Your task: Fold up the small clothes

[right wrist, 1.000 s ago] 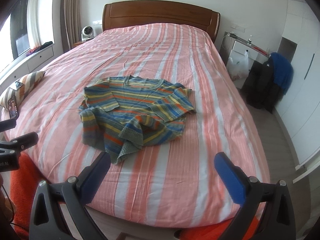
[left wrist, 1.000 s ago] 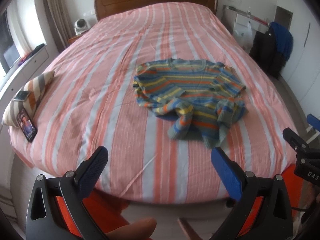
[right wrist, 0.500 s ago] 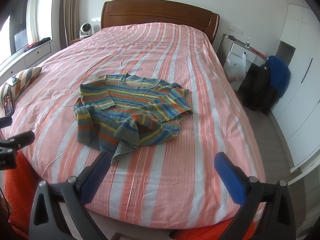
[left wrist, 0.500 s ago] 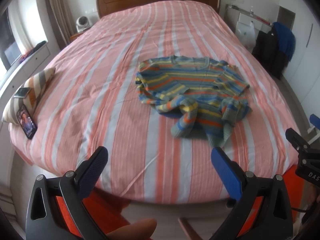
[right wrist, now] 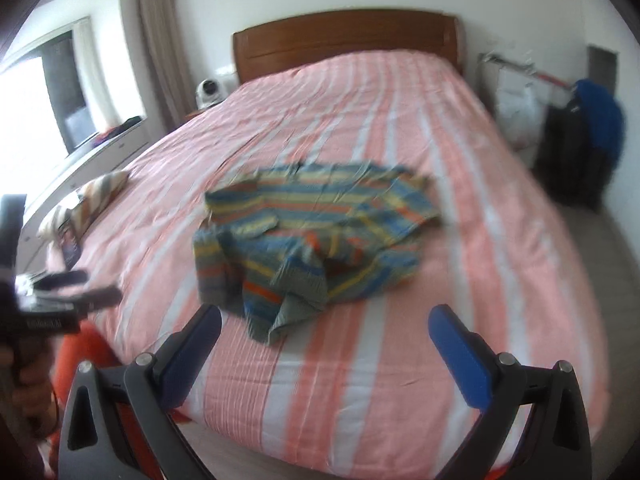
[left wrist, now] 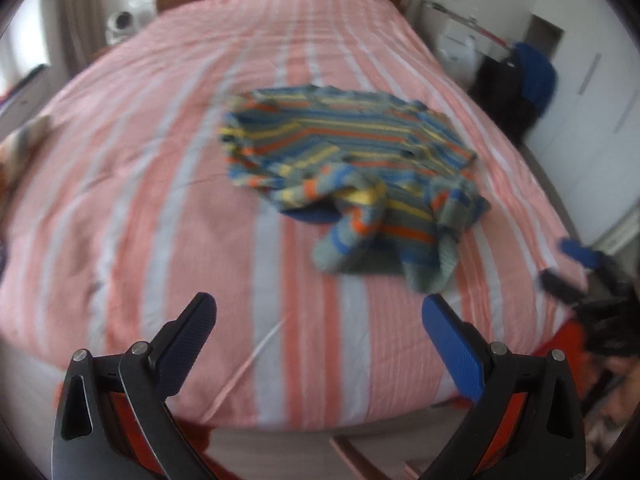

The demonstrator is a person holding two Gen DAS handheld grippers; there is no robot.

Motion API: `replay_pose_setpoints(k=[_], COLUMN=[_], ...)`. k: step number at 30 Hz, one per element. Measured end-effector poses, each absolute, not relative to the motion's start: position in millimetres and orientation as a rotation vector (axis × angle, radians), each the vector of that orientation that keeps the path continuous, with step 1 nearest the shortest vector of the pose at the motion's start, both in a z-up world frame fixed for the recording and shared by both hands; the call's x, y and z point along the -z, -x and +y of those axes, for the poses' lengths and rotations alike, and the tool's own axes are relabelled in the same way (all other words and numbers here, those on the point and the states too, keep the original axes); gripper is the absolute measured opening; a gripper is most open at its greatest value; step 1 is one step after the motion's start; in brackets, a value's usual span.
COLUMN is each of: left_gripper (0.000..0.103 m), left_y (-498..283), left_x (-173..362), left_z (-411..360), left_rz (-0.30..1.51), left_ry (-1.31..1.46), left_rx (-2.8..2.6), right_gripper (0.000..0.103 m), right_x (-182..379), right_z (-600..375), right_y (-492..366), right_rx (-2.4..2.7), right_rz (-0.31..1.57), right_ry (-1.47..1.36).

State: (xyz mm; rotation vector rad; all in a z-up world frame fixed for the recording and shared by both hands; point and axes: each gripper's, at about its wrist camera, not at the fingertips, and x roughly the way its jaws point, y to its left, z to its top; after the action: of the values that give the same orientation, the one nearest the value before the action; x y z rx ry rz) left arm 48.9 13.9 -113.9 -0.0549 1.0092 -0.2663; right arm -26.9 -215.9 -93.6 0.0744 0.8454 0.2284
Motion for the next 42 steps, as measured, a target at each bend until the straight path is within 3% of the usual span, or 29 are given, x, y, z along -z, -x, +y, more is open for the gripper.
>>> replay_pose_setpoints(k=[3,5,6,7,8,9,10,12,15,20,25,27,30,31,32,33,34,42], left_gripper=[0.097,0.067,0.06,0.045,0.015,0.004,0.005,0.004,0.004,0.005,0.006,0.008,0.025,0.043,0.062,0.069,0.075,0.078], left_y=[-81.0,-98.1,-107.5,-113.7,-117.3,-120.2,-119.1,-108.6,-71.8,-27.0,-11.4,-9.8,-4.4,-3.4,-1.9,0.4,0.2,-35.6], left_x=[142.1,156.6,164.6,171.0,175.4,180.3,181.4,172.3,143.9,141.7,198.2,209.8,204.1,201.8,198.0,193.5,191.7,185.8], left_z=[-8.0,-19.9,-24.3,-25.8,-26.0,-26.1,-22.2,-9.6,30.6,72.9,69.2,71.8,82.6,85.9,90.1,93.6,95.6,70.6], left_rz=[1.014,1.019,1.035,1.051,1.066,1.091,1.101,1.102,1.107,1.192,1.325,1.348,1.316,1.301,1.278,1.249,1.228,1.183], left_ry=[-0.003,-0.048,-0.048,-0.036,-0.017,0.009,0.028,0.071,0.116,0.17,0.089,0.088,0.115,0.127,0.145,0.164,0.175,0.164], left_rx=[0.32,0.298,0.308,0.326,0.343,0.358,0.36,0.388,0.422,0.452,0.354,0.314,0.295,0.3,0.305,0.312,0.313,0.257], right_gripper=[0.1,0.089,0.085,0.085,0.085,0.084,0.079,0.017,0.012,0.012,0.013,0.024,0.037,0.039,0.049,0.063,0.069,0.072], right_x=[148.4,166.8,170.2,170.5,170.9,174.1,178.2,184.5,163.5,129.5,175.5,200.3,208.8,205.2,200.1,194.2,189.3,213.5], right_z=[-205.5,-201.4,-199.2,-198.2,-194.9,-188.3,-184.0,-178.3,-197.4,-246.9,-264.6,-272.0,-286.0,-289.0,-292.2,-293.9,-294.6,-282.8], right_y=[1.0,-16.2,-28.1,-36.0,-46.6,-60.5,-69.0,-80.9,-59.1,14.0,62.7,73.9,85.6,88.5,91.0,92.3,91.5,54.7], right_rx=[-0.328,-0.365,-0.362,-0.36,-0.368,-0.398,-0.419,-0.444,-0.464,-0.573,-0.444,-0.334,-0.279,-0.288,-0.299,-0.309,-0.319,-0.344], right_rz=[0.944,0.939,0.908,0.888,0.867,0.875,0.896,0.951,0.927,0.981,1.143,1.208,1.229,1.216,1.198,1.171,1.141,1.153], right_ry=[-0.07,-0.092,-0.096,-0.102,-0.105,-0.099,-0.1,-0.117,-0.183,-0.344,-0.342,-0.313,-0.328,-0.353,-0.371,-0.384,-0.395,-0.38])
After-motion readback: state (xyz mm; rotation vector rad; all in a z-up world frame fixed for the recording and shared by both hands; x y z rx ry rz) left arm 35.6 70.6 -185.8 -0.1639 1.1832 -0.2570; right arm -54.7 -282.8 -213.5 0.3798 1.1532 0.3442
